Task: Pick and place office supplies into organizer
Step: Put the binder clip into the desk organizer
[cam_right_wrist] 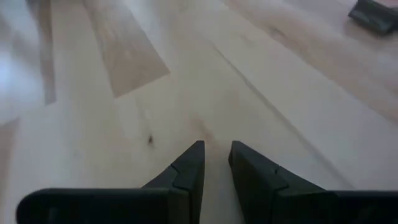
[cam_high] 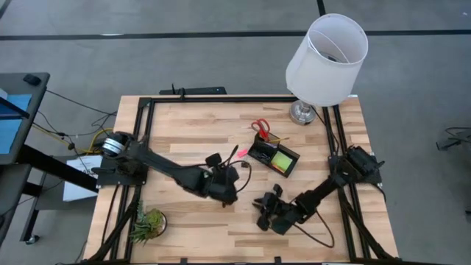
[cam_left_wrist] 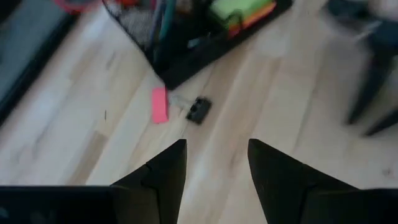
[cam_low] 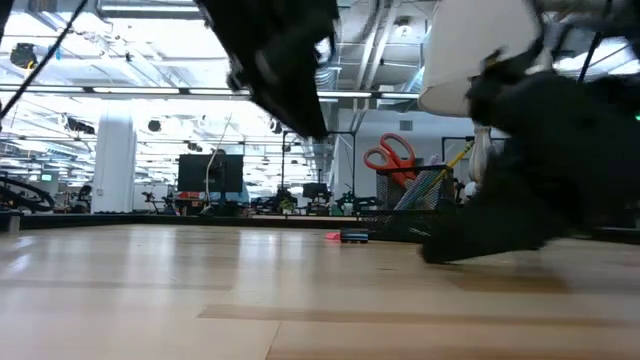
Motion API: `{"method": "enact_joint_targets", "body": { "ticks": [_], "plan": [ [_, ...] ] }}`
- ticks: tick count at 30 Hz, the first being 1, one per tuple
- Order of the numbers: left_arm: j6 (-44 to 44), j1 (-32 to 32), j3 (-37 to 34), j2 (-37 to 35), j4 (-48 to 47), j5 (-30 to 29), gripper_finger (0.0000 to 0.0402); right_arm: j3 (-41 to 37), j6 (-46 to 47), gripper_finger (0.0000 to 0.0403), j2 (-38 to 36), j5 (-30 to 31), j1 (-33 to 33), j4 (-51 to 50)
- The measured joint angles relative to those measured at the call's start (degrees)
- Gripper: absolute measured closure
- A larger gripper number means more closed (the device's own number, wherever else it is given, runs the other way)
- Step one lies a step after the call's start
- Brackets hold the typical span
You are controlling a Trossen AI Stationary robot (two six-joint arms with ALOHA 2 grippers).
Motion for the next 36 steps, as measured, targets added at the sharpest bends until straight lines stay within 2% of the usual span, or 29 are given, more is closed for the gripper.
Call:
{"method": "enact_joint_targets", "body": {
  "ticks": [5, 8, 15, 22, 28, 33, 36],
  "plan": [
    [0.0, -2.9, 0.0, -4.2, -2.7, -7.7, 0.0237, 0.1, -7.0, 0.0314, -0.2, -4.3, -4.1, 0.3],
    [-2.2, -4.1, 0.0, -5.3, -4.6, -9.7, 0.0237, 0.1, -13.3, 0.0295, -0.7, -5.0, -6.2, 0.4],
    [-2.9, -6.2, 0.0, -6.0, -7.2, -13.2, 0.0237, -0.2, -18.3, 0.0237, -4.1, 1.6, -12.1, -2.4],
    [-4.0, -7.7, 0.0, -6.0, -9.9, -13.5, 0.0237, 0.1, -33.7, 0.019, -4.4, -5.9, -18.5, -2.3],
    [-4.0, -9.3, 0.0, -6.0, -10.6, -13.5, 0.0237, 0.1, -43.1, 0.0176, -4.4, -6.4, -21.3, -2.1],
    [-3.6, -9.9, 0.0, -6.0, -10.6, -14.0, 0.0237, 0.2, -44.9, 0.0177, -4.4, -6.6, -23.1, -2.0],
    [-3.5, -9.9, 0.0, -6.0, -10.5, -14.7, 0.0237, 0.2, -44.9, 0.0177, -4.5, -9.5, -25.3, -1.8]
  ]
}}
